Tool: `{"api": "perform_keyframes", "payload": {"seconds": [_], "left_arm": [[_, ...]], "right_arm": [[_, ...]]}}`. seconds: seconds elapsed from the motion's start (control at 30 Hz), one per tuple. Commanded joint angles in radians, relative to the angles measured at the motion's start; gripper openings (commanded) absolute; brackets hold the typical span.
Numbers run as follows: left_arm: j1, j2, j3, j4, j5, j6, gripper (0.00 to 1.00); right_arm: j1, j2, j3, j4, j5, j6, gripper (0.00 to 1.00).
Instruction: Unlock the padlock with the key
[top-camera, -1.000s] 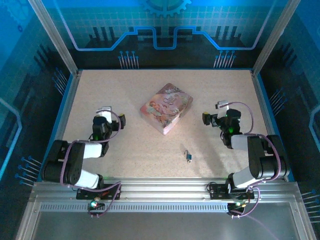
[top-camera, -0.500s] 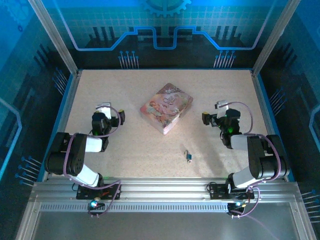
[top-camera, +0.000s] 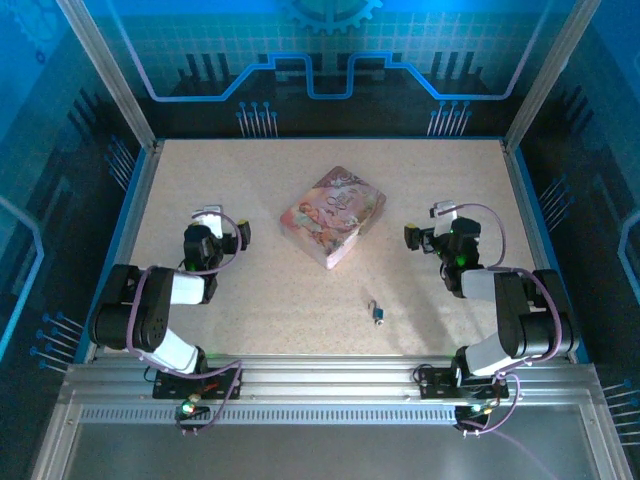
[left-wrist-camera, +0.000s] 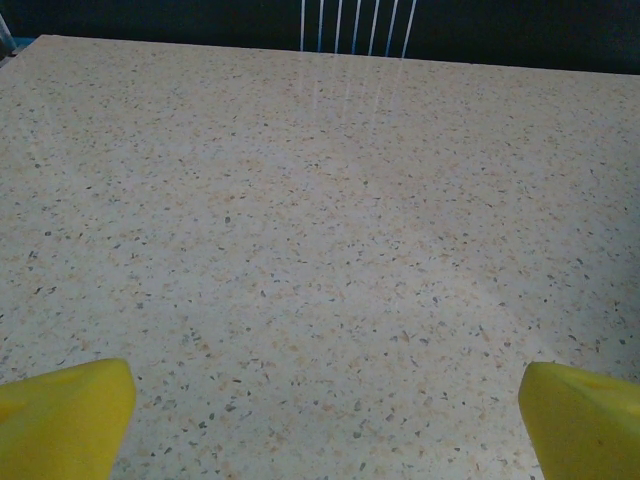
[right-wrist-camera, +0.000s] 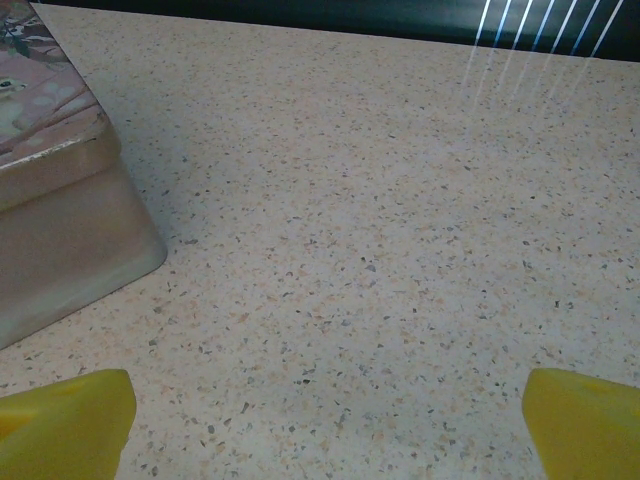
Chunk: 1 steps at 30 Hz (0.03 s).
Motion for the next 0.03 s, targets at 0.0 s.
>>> {"api": "perform_keyframes", "payload": {"seconds": [0.0], "left_arm": [[0.005,0.001,0.012,0.005,0.020,0.001,0.99]], "right_arm": [[0.012,0.006,0.002,0.028,0.010,-0.012,1.00]]}}
